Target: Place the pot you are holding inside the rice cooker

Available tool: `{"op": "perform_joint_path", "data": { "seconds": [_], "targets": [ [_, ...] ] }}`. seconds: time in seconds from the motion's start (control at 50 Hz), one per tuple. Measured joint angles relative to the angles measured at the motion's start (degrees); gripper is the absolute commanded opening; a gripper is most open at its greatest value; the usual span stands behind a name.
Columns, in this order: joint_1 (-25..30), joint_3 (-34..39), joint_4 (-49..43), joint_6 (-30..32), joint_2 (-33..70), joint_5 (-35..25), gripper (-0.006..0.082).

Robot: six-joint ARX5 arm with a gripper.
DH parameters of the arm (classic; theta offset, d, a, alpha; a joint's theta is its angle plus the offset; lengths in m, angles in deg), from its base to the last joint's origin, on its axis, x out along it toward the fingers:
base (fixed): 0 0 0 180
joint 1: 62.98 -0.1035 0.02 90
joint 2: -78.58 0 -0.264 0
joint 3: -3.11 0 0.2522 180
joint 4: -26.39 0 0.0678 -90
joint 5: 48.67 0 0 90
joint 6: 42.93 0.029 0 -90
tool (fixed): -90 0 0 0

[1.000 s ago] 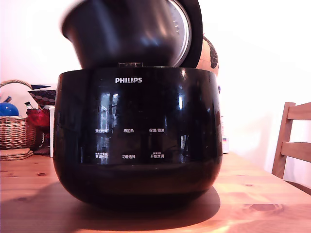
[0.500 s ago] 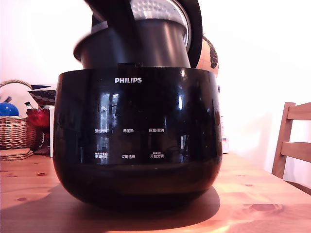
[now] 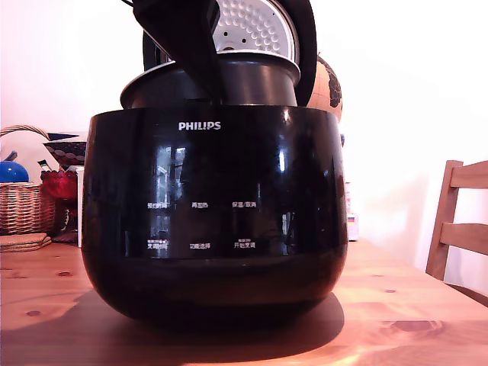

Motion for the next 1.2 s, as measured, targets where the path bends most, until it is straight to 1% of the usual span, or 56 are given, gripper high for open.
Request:
{"op": "perform_joint_path", "data": {
  "seconds": [0.44, 0.6, 0.78, 0.9, 0.94, 1.2],
  "targets": [
    [0.3, -0.6, -1.0, 0.3, 0.3, 0.2, -0.0019],
    [0.5, -0.6, -1.0, -0.5, 0.3, 0.2, 0.0029],
    [0.5, -0.6, -0.9, -1.0, 0.3, 0.1, 0.0034],
    [0.5, -0.6, -1.2, -2.5, 0.3, -0.4, 0.0120],
    [0.5, -0.6, -1.9, -3.3, 0.3, -0.7, 0.0135],
    [0.6, -0.7, -3.2, -4.0, 0.3, -1.0, 0.0135]
  ]
}}
